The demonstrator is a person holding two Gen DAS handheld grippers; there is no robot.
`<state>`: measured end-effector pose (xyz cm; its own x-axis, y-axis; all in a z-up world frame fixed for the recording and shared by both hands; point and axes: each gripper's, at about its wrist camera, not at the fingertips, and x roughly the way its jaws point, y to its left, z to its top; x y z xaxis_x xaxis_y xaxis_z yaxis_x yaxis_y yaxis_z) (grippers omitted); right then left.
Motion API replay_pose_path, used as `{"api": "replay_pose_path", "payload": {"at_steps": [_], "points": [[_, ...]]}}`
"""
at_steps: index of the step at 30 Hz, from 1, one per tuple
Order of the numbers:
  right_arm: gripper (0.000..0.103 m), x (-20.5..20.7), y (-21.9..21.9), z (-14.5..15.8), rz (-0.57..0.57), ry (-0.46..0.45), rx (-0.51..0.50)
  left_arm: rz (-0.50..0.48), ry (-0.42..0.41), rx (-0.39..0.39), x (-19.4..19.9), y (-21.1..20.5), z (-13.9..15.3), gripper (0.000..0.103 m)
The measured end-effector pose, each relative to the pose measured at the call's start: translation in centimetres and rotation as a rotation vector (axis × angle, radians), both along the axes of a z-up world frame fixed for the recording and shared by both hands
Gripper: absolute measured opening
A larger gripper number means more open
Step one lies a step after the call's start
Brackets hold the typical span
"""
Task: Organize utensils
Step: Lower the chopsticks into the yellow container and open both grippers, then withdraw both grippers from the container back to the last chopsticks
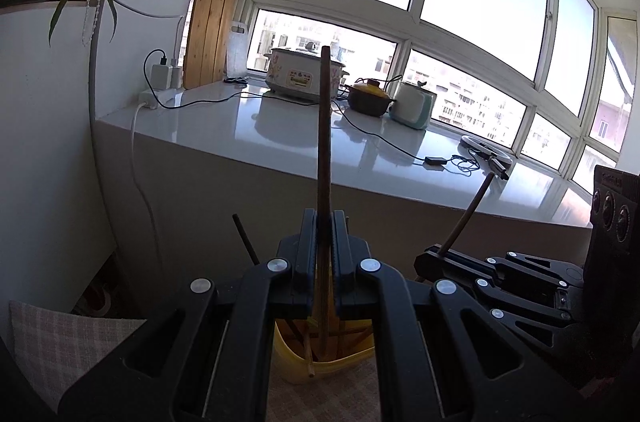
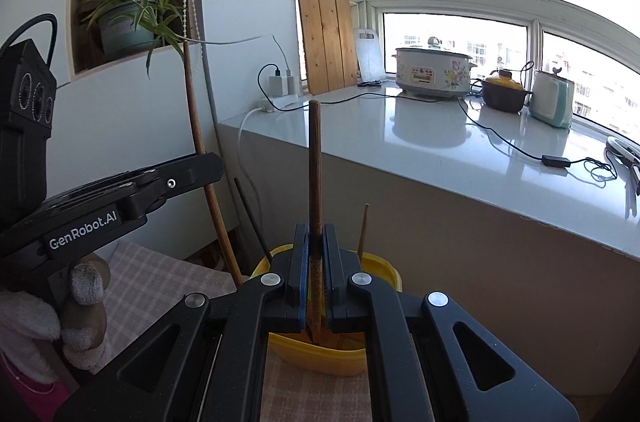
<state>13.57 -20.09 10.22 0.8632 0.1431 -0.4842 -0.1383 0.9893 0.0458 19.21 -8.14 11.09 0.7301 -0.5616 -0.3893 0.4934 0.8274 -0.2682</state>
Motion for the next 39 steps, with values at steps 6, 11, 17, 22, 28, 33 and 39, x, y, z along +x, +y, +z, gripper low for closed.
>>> {"api": "replay_pose_path", "payload": {"at_steps": [6, 11, 17, 22, 28, 33, 39], "points": [[0.005, 0.3, -0.2, -1.1, -0.014, 0.029, -0.015, -0.01, 0.036, 0.013, 0.1, -0.5, -1.7, 0.004], [0.004, 0.8, -0.5, -2.1, -0.025, 0.059, -0.018, -0.027, 0.061, 0.032, 0.0, -0.9, -2.7, 0.004], [0.005, 1.1, -0.7, -3.6, -0.028, 0.105, -0.021, -0.067, 0.097, 0.095, -0.8, -1.7, -4.2, 0.004], [0.005, 0.8, -0.5, -4.4, -0.032, 0.123, -0.032, -0.081, 0.12, 0.113, -1.8, -1.5, -4.8, 0.008], [0.026, 0.1, -0.4, -4.4, -0.039, 0.111, -0.023, -0.074, 0.094, 0.115, -3.6, -0.1, -4.6, 0.013], [0.026, -0.6, 0.2, -4.1, -0.024, 0.101, -0.02, -0.054, 0.094, 0.107, -4.7, 1.7, -4.5, 0.013], [0.026, -1.4, 0.9, -3.5, -0.016, 0.07, -0.032, -0.013, 0.089, 0.113, -5.9, 4.1, -4.5, 0.013]]}}
